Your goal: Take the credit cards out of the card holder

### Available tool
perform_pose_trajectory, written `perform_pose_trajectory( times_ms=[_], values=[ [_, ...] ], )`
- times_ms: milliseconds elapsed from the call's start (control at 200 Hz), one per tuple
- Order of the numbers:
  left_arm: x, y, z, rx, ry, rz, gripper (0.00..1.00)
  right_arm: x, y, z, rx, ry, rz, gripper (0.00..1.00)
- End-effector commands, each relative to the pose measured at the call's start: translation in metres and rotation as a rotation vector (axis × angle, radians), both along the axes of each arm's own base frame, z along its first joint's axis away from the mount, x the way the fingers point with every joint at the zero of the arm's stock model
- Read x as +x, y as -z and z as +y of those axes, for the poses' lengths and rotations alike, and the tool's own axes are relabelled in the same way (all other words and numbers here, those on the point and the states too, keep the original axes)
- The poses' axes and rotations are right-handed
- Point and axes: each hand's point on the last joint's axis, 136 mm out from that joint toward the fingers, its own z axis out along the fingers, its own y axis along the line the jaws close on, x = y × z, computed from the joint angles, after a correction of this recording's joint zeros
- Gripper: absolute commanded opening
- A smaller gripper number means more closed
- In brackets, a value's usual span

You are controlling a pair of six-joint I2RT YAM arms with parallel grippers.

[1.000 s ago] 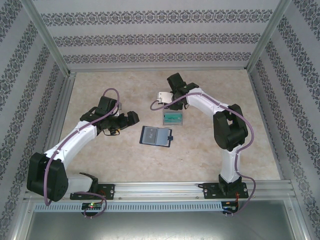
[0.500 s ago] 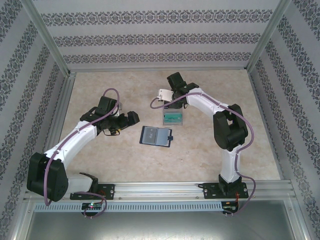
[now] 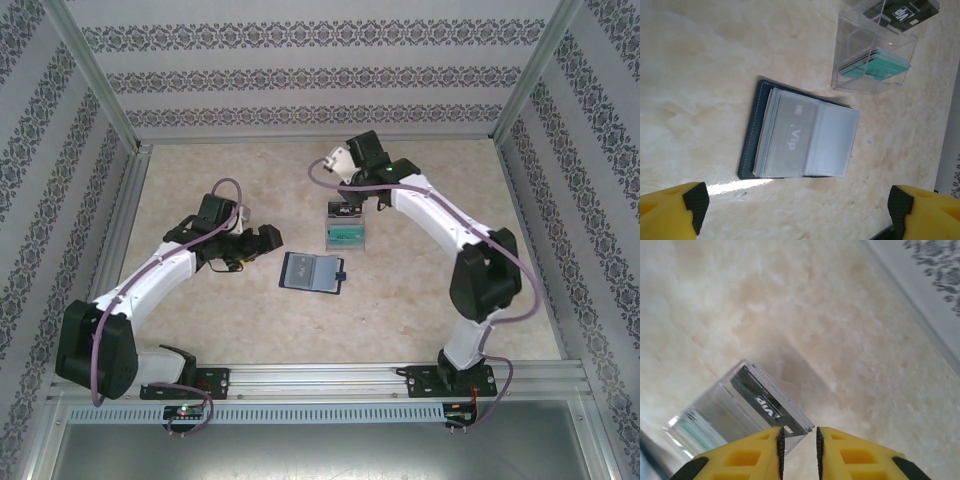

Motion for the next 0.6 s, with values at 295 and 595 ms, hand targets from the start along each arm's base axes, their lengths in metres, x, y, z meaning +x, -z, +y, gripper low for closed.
perform_pose_trajectory(
  times_ms=[295, 595],
  values=[
    [0.007, 0.016, -0.026, -0.052, 0.076, 0.036, 0.76, -0.11, 0.029, 0.026, 0.443, 0.335, 0.348, 0.22],
    [0.003, 0.036, -0.049, -0.046, 0.143, 0.081, 0.65, -0.16, 0.11, 0.054, 0.46, 0.508, 0.576, 0.24]
  ],
)
